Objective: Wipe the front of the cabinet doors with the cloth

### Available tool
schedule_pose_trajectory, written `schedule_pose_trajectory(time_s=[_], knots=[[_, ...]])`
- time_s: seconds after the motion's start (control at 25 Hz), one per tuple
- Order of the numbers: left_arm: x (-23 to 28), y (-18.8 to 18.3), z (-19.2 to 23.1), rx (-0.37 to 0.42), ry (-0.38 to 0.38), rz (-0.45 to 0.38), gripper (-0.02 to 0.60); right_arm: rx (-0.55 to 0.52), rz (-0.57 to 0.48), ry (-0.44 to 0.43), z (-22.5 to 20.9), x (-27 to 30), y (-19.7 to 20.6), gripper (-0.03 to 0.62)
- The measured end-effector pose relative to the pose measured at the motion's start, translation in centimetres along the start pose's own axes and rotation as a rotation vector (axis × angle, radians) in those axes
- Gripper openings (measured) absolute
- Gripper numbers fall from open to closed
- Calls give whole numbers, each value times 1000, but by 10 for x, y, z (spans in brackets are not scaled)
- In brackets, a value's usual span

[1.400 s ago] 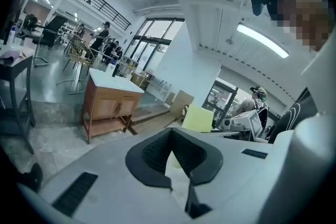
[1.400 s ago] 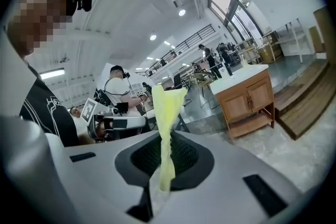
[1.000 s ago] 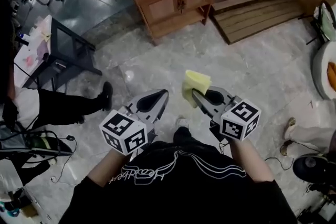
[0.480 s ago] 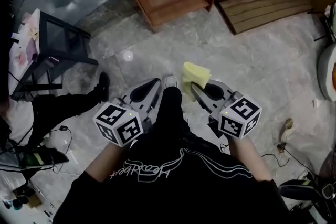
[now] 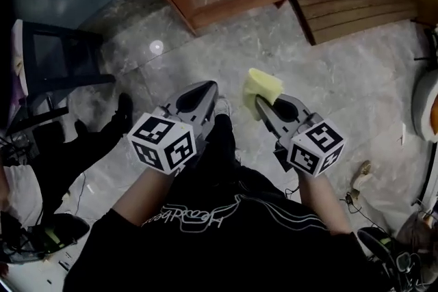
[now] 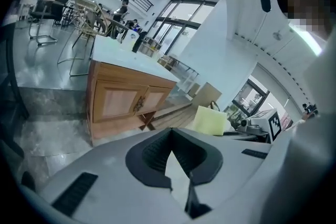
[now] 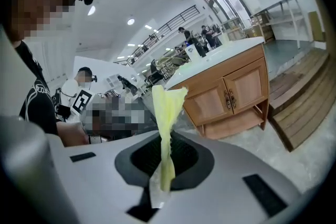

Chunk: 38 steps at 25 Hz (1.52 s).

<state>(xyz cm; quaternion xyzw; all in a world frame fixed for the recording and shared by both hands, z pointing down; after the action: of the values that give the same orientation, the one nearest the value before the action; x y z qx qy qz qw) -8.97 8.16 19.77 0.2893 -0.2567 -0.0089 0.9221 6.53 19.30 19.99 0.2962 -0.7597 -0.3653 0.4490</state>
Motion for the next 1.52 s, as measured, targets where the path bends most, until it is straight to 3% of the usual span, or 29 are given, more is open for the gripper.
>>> schedule_pose_trajectory(time_s=[0.16,0.32,0.56,0.8,0.92,1.08,1.52], knots=[[34,-35,49,-57,-10,-15,6,44,-2,-13,-41,55,-17,41],[51,-57,88,-60,-24,-46,6,2,5,-18,-69,103,-30,41],[69,-56,139,-65,-64,-126,6,-131,25,-63,-97,165,-35,41],[79,-48,173,-158,-132,-182,6,-229,2,-138,-106,214,-39,41],[77,-48,184,-180,-154,-207,6,-265,-1,-188,-108,244,-40,41],[75,-48,183,-143,-157,-236,6,-265,-29,-220,-110,267,-41,41],[68,-35,182,-180,-208,-293,6,-436,-84,-220,-109,308,-54,41]])
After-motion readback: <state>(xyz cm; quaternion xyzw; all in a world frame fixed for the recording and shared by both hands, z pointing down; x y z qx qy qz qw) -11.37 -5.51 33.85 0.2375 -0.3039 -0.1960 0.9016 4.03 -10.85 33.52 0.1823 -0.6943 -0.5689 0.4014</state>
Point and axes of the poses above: the fingertips, and each gripper's own axes: x forward along the fingers, z to its left, y out of its underside, the point moved 7 cm from there along -x, backward along the fingers, and after that the axes turned 14 degrees about -x, right-handed, at the moved point
